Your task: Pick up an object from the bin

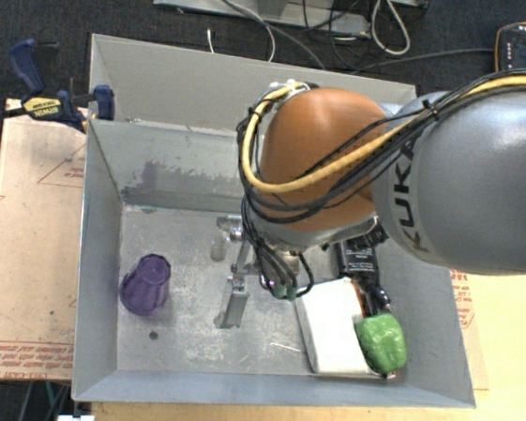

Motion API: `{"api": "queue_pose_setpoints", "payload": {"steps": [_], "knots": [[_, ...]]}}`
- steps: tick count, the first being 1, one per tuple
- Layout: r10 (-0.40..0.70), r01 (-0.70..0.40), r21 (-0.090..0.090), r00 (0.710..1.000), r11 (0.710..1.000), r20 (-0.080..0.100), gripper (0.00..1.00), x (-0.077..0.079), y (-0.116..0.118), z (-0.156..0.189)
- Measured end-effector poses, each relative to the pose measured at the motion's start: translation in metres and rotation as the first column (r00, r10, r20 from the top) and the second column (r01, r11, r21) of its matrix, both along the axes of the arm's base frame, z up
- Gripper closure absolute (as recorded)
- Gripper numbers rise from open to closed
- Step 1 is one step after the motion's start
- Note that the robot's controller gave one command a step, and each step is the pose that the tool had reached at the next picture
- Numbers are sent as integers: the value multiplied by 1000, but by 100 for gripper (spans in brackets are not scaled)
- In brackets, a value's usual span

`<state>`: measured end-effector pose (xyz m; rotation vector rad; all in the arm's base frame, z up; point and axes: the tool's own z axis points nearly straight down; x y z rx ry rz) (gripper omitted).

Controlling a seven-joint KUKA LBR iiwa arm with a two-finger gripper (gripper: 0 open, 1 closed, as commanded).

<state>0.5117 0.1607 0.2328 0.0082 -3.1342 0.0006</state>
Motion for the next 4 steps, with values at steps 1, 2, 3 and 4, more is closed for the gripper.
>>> {"api": "queue_pose_setpoints", "payload": {"steps": [1,2,3,4], "knots": [[-5,5,1,1000,1000,8,0,2,-1,4],[-171,171,3,985,985,9,0,-4,48,-103],[-83,83,6,996,997,20,0,13,80,-72],[-254,254,-6,967,967,7,0,-5,89,-112]]}}
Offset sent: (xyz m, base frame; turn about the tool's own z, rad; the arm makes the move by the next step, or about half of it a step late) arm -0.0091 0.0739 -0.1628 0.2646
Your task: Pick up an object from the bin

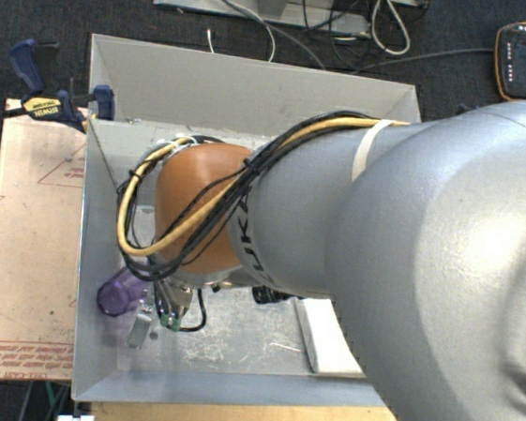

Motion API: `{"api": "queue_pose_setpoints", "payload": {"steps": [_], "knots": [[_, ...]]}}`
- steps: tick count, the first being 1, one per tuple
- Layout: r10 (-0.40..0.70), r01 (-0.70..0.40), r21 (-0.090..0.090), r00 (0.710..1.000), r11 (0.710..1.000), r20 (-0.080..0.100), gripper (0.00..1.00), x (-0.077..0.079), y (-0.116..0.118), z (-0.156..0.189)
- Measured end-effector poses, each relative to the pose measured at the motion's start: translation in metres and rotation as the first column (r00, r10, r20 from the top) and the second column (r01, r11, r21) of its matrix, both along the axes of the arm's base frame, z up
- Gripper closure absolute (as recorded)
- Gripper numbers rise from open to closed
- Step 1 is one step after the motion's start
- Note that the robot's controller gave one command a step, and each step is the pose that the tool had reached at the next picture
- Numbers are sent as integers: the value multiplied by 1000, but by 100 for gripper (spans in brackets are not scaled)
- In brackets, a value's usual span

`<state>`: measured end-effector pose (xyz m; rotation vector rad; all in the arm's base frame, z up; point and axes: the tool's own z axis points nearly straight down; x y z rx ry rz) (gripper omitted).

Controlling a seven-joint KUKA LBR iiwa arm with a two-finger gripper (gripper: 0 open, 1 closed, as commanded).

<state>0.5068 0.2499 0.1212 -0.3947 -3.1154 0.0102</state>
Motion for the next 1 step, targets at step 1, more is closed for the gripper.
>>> {"api": "queue_pose_setpoints", "payload": {"steps": [1], "knots": [[275,-275,6,961,961,15,0,52,2,-52]]}}
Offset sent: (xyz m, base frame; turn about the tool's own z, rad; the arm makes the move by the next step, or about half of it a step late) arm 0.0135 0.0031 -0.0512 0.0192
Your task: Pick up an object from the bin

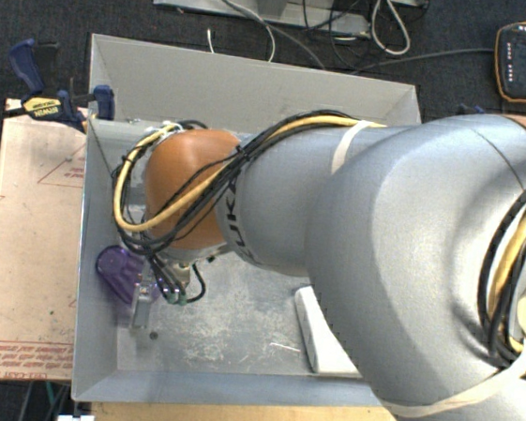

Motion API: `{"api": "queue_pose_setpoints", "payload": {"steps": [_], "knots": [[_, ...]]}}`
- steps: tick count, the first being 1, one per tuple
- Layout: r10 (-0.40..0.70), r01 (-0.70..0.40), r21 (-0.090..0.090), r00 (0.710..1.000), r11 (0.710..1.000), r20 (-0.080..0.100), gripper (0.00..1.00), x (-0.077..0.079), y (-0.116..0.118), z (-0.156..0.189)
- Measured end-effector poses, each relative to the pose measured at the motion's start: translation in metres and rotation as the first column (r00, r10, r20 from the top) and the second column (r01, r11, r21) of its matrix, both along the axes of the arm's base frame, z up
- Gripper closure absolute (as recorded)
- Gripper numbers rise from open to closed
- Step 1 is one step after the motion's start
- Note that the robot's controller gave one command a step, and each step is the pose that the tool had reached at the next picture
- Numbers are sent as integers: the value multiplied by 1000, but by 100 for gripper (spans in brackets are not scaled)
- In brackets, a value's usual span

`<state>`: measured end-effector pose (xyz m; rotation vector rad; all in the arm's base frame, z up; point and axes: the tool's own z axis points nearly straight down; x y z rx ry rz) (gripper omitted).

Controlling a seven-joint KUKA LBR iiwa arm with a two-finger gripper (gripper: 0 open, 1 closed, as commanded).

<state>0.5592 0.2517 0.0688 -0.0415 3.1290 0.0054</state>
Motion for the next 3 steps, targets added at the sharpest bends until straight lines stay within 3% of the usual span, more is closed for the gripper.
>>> {"api": "queue_pose_setpoints", "payload": {"steps": [1,3], "knots": [[-292,292,-7,956,956,-7,100,-37,0,3],[-293,293,-9,956,956,-10,100,-38,0,19]]}}
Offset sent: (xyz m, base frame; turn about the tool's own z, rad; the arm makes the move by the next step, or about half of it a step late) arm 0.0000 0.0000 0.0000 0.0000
